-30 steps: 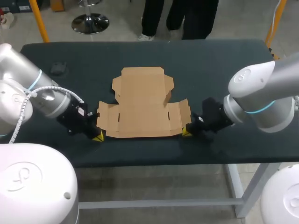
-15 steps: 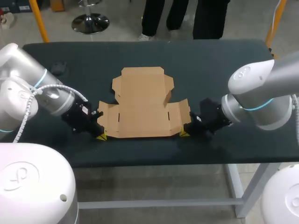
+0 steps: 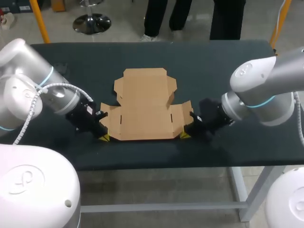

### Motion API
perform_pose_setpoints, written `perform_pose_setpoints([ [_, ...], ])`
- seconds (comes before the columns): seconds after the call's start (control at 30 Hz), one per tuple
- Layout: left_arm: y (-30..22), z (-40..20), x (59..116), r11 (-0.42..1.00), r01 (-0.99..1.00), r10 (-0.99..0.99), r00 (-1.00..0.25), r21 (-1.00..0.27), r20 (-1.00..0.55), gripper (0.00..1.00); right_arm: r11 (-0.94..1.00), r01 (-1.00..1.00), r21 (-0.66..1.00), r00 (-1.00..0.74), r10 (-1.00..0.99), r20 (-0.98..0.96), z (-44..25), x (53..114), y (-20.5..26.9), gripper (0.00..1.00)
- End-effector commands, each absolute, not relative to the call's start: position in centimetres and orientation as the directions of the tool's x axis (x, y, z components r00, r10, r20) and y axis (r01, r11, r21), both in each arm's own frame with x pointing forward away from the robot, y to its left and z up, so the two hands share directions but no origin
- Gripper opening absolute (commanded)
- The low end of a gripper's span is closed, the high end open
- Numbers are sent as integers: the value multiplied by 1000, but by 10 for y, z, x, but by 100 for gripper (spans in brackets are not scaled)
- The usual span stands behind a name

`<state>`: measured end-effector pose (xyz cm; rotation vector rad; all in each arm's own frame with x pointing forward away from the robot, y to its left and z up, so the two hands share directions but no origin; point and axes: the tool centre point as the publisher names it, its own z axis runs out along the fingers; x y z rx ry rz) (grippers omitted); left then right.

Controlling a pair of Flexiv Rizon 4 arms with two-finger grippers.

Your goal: Assemble the packaging by folding the flat box into shape, placing the metal phone stand inside, and closing the box properly

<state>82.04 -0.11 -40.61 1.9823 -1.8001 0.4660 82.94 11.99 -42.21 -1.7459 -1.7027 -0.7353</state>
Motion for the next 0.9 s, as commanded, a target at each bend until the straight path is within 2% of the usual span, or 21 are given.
perform_pose_setpoints([
  [0.03,-3,-404,820,-75,-994,-862,106,81,495,0,0,999,-53,39,688,725,-421,836,123,0],
  [0.9,1,-405,823,-94,-992,-865,121,79,487,0,-76,997,-27,71,675,734,-413,841,113,0],
])
